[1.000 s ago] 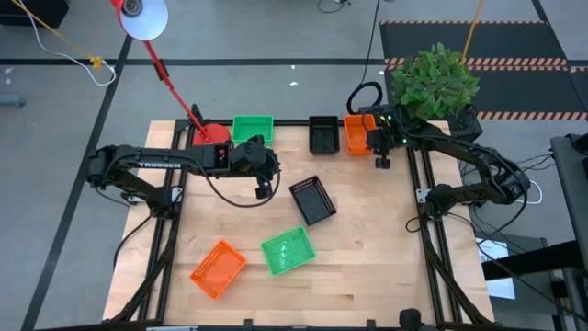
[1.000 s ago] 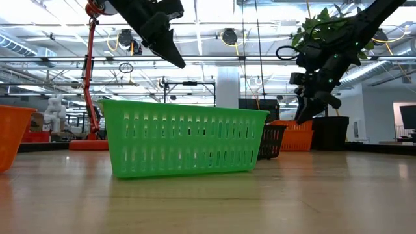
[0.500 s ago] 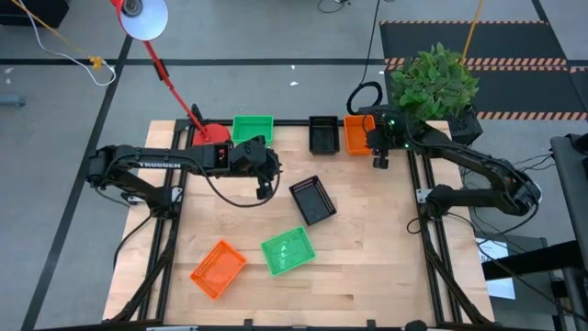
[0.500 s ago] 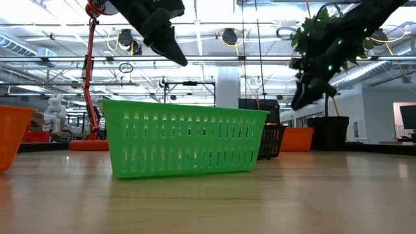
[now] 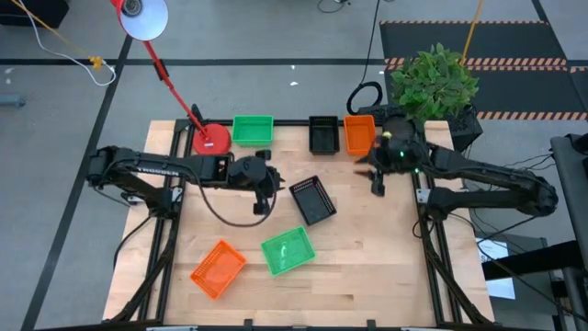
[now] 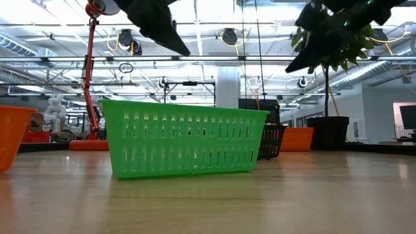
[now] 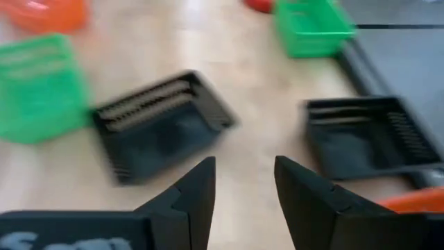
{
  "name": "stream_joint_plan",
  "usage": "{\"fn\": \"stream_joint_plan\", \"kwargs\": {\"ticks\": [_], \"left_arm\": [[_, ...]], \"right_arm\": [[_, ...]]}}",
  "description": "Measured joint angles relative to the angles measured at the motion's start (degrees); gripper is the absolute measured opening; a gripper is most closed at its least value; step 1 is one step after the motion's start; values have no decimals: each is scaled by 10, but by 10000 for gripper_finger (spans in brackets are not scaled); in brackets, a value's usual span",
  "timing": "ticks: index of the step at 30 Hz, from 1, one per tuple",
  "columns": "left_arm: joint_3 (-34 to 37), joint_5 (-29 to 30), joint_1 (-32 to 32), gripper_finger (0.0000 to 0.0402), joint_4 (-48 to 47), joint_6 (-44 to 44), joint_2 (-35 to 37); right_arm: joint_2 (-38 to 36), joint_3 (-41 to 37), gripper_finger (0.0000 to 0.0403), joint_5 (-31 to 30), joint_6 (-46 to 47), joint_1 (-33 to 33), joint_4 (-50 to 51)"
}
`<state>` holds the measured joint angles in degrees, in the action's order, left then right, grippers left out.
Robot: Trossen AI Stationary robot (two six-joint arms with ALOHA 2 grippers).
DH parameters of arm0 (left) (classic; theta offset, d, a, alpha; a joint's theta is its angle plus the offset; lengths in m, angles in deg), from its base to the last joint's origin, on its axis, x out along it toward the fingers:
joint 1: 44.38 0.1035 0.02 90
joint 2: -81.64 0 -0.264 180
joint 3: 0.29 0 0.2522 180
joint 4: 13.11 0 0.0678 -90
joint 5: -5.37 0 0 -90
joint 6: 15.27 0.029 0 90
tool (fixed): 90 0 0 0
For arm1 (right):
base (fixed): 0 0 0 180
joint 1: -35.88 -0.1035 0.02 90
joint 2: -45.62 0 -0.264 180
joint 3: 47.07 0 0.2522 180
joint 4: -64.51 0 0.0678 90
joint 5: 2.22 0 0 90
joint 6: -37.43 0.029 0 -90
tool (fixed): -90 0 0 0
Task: Stack baskets by color
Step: Stack the bottom green bin on the top green bin
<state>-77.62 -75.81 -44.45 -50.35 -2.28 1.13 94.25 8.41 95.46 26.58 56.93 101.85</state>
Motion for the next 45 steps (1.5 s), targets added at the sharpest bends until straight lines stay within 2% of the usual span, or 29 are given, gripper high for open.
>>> {"fn": "stream_joint_plan", "kwargs": {"ticks": [5,11,15,22,26,32,37,42,45], "left_arm": [[0,0,-49,90,-4,-21,0],[0,9,-123,90,2,-103,0],[0,58,-191,90,3,-176,-9],[0,173,-299,90,27,-277,-54],[0,200,-338,90,67,-311,-96],[-32,201,-360,95,107,-320,-177],[-70,201,-363,145,97,-336,-243],[-90,201,-355,204,95,-366,-280],[-94,193,-342,220,91,-368,-295]], "right_arm": [[-6,0,142,-9,87,-118,10],[14,0,142,-117,151,-265,9],[32,0,142,-151,154,-327,-6],[56,0,141,-151,204,-376,-48],[66,0,141,-151,238,-393,-79],[73,0,141,-157,289,-415,-78],[85,0,141,-182,331,-452,-74],[87,0,141,-182,302,-467,-64],[84,0,141,-183,282,-462,-49]]}}
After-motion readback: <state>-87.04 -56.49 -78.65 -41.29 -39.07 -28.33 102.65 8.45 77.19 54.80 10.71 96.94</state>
